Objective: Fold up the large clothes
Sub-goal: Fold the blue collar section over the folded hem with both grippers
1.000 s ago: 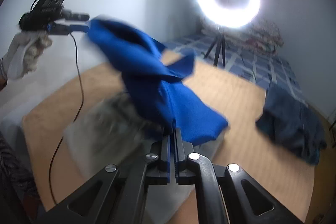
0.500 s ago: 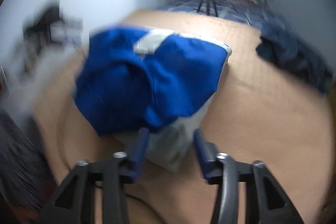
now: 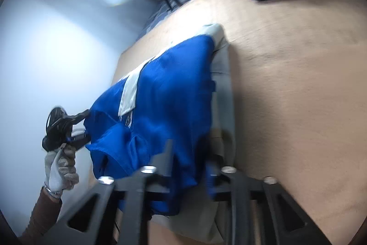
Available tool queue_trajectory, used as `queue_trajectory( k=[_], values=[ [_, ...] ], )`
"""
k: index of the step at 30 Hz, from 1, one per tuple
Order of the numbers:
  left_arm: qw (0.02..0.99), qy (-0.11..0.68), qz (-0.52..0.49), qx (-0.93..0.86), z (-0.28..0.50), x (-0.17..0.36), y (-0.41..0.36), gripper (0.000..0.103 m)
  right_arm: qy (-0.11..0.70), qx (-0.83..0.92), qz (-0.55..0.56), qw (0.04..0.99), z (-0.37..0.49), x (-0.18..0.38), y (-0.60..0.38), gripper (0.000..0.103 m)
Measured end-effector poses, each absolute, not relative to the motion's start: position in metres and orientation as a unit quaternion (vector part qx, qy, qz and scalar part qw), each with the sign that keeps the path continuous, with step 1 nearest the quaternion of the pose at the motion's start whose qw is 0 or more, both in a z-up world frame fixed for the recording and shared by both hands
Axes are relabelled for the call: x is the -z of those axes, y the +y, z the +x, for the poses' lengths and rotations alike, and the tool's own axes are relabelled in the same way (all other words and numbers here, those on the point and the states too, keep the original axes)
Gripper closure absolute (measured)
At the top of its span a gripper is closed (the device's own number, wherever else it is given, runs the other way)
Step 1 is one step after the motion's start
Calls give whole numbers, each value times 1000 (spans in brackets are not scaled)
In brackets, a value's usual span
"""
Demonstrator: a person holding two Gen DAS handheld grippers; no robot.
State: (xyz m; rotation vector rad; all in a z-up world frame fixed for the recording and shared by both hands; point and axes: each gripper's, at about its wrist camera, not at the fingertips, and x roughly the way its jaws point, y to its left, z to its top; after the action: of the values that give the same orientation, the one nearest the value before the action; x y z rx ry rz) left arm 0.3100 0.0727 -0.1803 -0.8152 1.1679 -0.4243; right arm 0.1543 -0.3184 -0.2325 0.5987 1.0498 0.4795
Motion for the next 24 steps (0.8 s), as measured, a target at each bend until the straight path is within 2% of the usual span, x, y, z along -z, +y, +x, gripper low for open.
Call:
queue_trajectory(
  k=[1, 2, 4, 8, 12, 13, 14, 15, 16, 17, 24],
  values=[
    [745, 532, -355, 191, 308, 177, 69, 98, 490, -232, 268, 796, 156, 229, -315, 102],
    [752, 529, -343, 191, 305, 172, 66, 98, 490, -234, 262, 798, 153, 224, -314, 103],
    [749, 526, -349, 200, 295, 164, 66, 102, 480, -236, 271, 800, 146, 208, -320, 103],
    [759, 519, -333, 210, 265, 146, 76, 102, 454, -255, 285, 805, 126, 174, -339, 103],
    [753, 512, -368, 187, 251, 158, 98, 102, 473, -239, 291, 797, 120, 191, -354, 103],
    [748, 508, -387, 183, 253, 162, 103, 100, 474, -234, 302, 794, 118, 199, -358, 100],
    [734, 504, -415, 185, 256, 168, 108, 93, 477, -226, 328, 784, 118, 210, -364, 95],
    [720, 498, -444, 190, 259, 173, 113, 69, 480, -221, 336, 779, 118, 213, -366, 86],
    [718, 496, -452, 187, 261, 175, 115, 45, 486, -211, 333, 780, 119, 218, -367, 66],
    [722, 492, -453, 177, 264, 175, 115, 40, 485, -206, 324, 786, 118, 217, -367, 57],
    [706, 519, -438, 203, 294, 184, 78, 39, 496, -231, 352, 760, 129, 233, -353, 57]
  ],
)
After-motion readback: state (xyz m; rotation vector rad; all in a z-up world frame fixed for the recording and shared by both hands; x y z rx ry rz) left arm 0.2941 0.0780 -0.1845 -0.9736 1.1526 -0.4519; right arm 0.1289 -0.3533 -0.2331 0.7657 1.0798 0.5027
